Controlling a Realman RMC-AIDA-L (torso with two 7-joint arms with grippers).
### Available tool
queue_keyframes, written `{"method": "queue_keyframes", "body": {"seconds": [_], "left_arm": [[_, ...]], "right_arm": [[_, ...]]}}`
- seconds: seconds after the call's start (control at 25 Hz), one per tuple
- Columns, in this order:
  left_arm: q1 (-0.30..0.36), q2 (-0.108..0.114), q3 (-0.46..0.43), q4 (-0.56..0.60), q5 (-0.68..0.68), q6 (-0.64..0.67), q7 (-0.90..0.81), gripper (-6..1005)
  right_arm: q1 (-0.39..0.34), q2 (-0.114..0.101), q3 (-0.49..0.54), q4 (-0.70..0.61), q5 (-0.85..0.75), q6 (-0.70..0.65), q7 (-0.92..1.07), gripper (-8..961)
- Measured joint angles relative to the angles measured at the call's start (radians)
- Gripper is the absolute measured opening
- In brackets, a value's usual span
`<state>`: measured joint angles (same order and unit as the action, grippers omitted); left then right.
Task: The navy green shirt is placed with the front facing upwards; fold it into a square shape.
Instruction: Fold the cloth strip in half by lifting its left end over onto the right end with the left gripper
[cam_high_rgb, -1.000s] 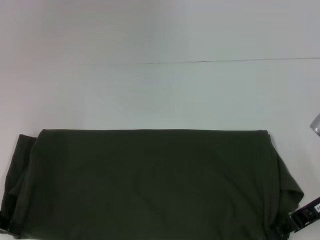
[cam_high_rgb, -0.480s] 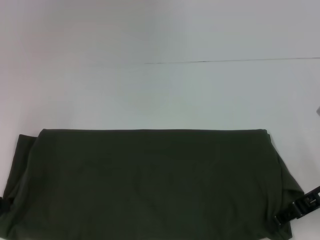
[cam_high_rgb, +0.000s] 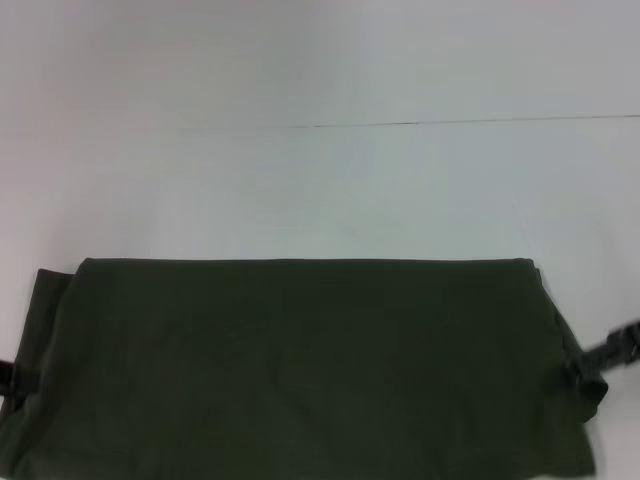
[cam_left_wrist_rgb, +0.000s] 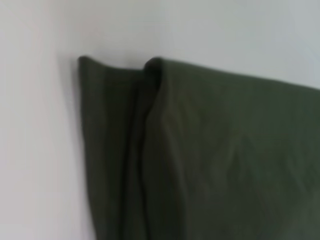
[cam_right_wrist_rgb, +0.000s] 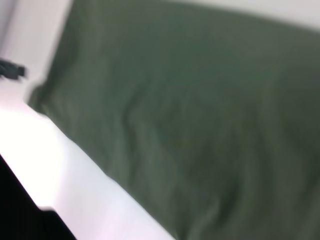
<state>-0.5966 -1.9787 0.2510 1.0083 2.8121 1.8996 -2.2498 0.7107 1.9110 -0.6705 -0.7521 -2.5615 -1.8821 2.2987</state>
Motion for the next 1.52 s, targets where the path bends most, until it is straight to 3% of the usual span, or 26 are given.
{"method": "queue_keyframes", "body": {"seconds": [0.2, 0.28, 0.4, 0.52, 0.76, 0.84, 1.08, 1.24, 1.52], "left_arm": [[-0.004, 0.013, -0.028, -0.007, -0.033, 0.017, -0.011, 291], [-0.006, 0.016, -0.043, -0.009, -0.041, 0.017, -0.012, 349], [-0.007, 0.02, -0.069, -0.011, -0.067, 0.015, -0.015, 456], [-0.008, 0.024, -0.079, -0.016, -0.084, 0.003, -0.035, 607], [-0.017, 0.027, -0.062, -0.058, -0.068, -0.036, -0.087, 823], [-0.018, 0.028, -0.058, -0.066, -0.065, -0.053, -0.114, 862], [-0.021, 0.028, -0.039, -0.067, -0.059, -0.073, -0.151, 885], [-0.029, 0.028, -0.011, -0.071, -0.029, -0.12, -0.159, 884], [-0.041, 0.026, 0.063, -0.079, -0.008, -0.189, -0.157, 885]], "right_arm": [[0.004, -0.062, 0.104, -0.015, 0.072, -0.055, -0.013, 750], [0.0, -0.072, 0.131, -0.032, 0.104, -0.059, -0.021, 820], [-0.012, -0.066, 0.167, -0.044, 0.207, -0.052, -0.1, 925], [-0.032, -0.025, 0.174, -0.041, 0.321, -0.013, -0.27, 927], [-0.063, 0.142, 0.162, -0.04, 0.396, 0.081, -0.721, 929], [-0.071, 0.177, 0.122, -0.025, 0.389, 0.14, -0.864, 928], [-0.063, 0.18, -0.04, 0.143, 0.408, 0.341, -1.105, 925], [-0.057, 0.185, -0.065, 0.224, 0.447, 0.409, -1.228, 924], [-0.039, 0.187, -0.1, 0.298, 0.458, 0.463, -1.255, 924]]}}
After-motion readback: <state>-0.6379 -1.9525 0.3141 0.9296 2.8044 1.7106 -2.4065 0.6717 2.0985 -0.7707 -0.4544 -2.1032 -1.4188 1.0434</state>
